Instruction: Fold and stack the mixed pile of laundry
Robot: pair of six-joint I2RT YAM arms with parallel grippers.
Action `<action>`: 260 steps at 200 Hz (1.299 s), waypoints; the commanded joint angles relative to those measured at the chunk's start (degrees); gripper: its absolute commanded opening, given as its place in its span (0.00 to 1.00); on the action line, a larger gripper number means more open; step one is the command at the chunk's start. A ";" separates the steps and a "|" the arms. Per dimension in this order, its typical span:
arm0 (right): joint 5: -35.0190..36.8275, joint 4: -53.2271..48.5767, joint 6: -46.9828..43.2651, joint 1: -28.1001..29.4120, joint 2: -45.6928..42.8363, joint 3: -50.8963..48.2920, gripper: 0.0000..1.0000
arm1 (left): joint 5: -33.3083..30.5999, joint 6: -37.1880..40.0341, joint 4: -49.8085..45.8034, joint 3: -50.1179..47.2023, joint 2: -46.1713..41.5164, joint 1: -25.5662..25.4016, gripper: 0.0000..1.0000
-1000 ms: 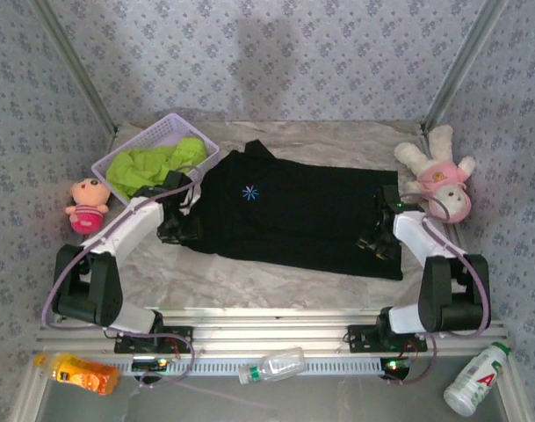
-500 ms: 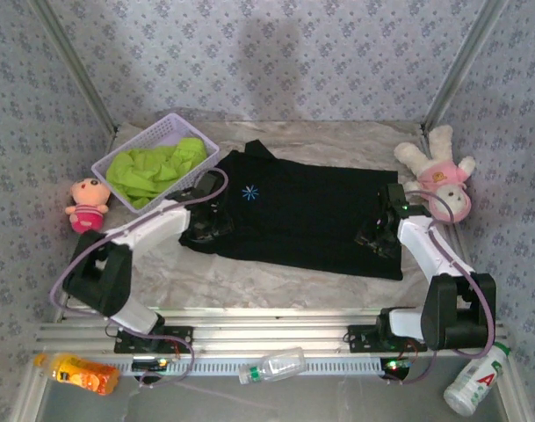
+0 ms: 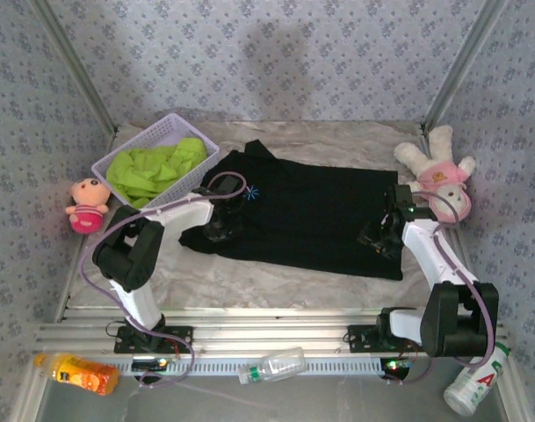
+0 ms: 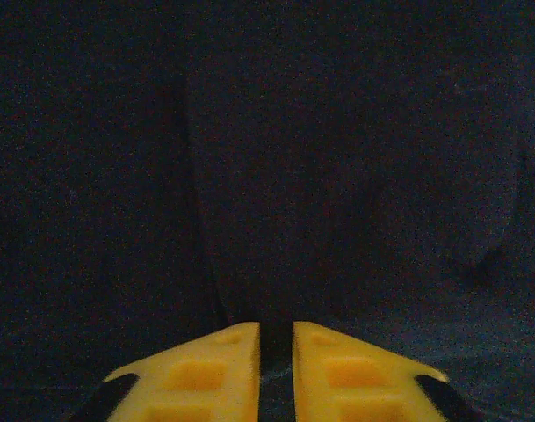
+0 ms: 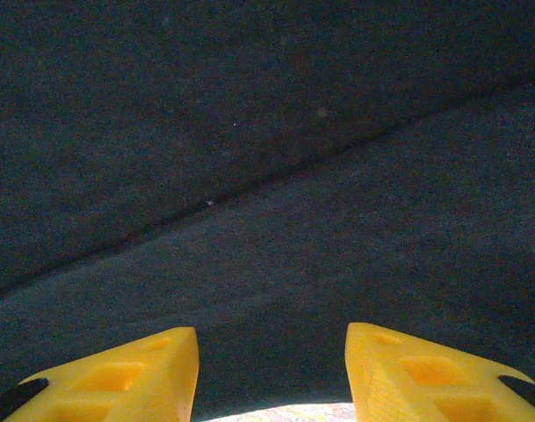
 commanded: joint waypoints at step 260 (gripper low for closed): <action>-3.80 2.25 1.84 -1.39 -3.70 -4.75 0.50 | -1.06 10.59 -7.66 16.93 1.25 0.29 0.14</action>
